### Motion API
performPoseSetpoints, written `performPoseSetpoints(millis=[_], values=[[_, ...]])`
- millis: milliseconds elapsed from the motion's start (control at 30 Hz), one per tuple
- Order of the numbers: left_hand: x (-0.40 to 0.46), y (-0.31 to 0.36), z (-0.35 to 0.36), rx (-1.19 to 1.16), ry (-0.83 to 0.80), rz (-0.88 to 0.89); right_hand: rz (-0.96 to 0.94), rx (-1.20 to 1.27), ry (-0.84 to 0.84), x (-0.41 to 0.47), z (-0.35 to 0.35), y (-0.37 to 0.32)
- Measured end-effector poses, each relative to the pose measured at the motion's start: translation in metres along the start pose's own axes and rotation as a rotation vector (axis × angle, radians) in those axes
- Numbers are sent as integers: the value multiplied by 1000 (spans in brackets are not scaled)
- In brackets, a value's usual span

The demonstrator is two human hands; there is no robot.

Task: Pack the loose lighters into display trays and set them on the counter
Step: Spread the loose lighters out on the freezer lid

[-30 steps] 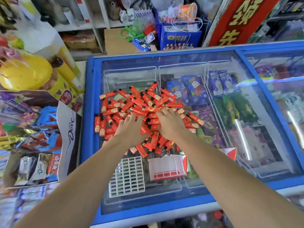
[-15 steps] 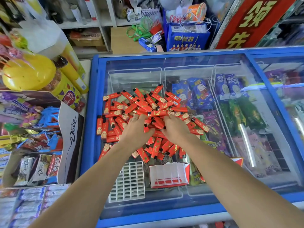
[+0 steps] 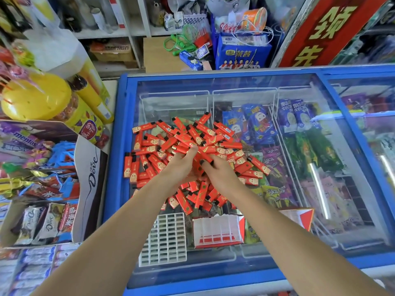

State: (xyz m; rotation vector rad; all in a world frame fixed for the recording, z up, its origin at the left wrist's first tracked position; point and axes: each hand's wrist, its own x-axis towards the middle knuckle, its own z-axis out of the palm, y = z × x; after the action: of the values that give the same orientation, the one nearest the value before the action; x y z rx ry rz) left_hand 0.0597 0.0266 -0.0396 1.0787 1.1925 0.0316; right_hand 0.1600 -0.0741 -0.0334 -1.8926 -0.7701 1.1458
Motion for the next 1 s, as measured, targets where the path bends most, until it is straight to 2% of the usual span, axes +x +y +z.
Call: performPoseSetpoints(millis=[133, 233, 300, 367, 400, 533, 700, 767, 867, 933, 1000], values=[[7, 3, -4, -191, 77, -65, -146, -138, -80, -5, 13, -11], [9, 3, -7, -266, 186, -56, -149, -181, -169, -2, 10, -19], [6, 1, -13, -274, 230, -38, -137, -219, -38, 8, 1, -19], [7, -3, -22, -270, 241, -17, -163, -420, 117, 25, -9, -13], [5, -4, -25, -266, 229, -13, -170, -557, 123, 33, -14, -10], [-3, -5, -30, -277, 185, -21, -240, -1019, -11, 57, -13, 6], [-4, -6, -34, -154, 180, -35, -315, -1234, 107, 62, 1, 15], [0, -8, -37, -48, 188, -31, -321, -1164, 146, 62, 3, 18], [6, -8, -41, 76, 192, 9, -181, -755, 225, 67, -3, 15], [7, -4, -42, 144, 205, 54, -55, -498, 188, 70, -8, 9], [10, -2, -43, 205, 228, 80, -51, -454, 135, 70, -11, 4]])
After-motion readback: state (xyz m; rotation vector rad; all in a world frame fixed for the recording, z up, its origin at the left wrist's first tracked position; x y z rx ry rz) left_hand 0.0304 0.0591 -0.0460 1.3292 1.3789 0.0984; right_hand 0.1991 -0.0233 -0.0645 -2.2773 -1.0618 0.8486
